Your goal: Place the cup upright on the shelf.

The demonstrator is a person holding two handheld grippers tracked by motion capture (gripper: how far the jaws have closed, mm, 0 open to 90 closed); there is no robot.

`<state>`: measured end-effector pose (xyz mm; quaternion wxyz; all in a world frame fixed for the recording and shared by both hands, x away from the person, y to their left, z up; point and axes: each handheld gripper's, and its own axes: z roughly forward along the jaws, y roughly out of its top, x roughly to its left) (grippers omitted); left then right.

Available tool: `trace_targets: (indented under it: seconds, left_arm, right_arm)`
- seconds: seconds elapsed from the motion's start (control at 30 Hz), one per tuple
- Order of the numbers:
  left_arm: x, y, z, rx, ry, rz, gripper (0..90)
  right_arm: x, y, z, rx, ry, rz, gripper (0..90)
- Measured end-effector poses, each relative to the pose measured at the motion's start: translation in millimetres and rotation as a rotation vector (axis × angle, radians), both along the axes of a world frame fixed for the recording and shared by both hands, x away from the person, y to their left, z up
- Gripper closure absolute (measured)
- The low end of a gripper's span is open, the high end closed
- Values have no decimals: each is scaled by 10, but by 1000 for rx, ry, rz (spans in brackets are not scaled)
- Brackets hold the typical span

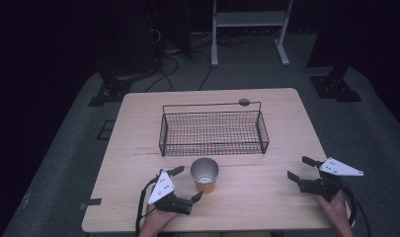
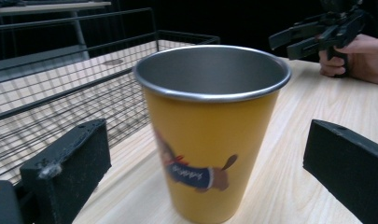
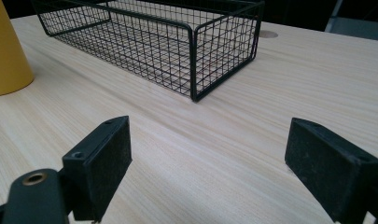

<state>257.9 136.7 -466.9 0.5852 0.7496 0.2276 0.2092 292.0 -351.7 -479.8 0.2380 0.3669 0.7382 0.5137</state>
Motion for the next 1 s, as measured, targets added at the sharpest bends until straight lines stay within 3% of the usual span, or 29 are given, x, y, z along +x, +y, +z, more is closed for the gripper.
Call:
trace_targets:
  seconds: [0.3, 0.43, 0.8, 1.0]
  left_arm:
    - [74, -139, -10, 29, 11, 4, 1]
    - [120, -191, -22, 9, 21, 11, 1]
    - [259, -350, -41, 15, 38, 30, 4]
    - [277, -352, -40, 17, 31, 26, 84]
  right_arm:
    - [1, 0, 0, 0, 0, 3, 136]
    - [1, -2, 1, 2, 2, 3, 135]
    - [0, -5, 0, 6, 0, 5, 136]
    - [1, -6, 0, 6, -2, 7, 136]
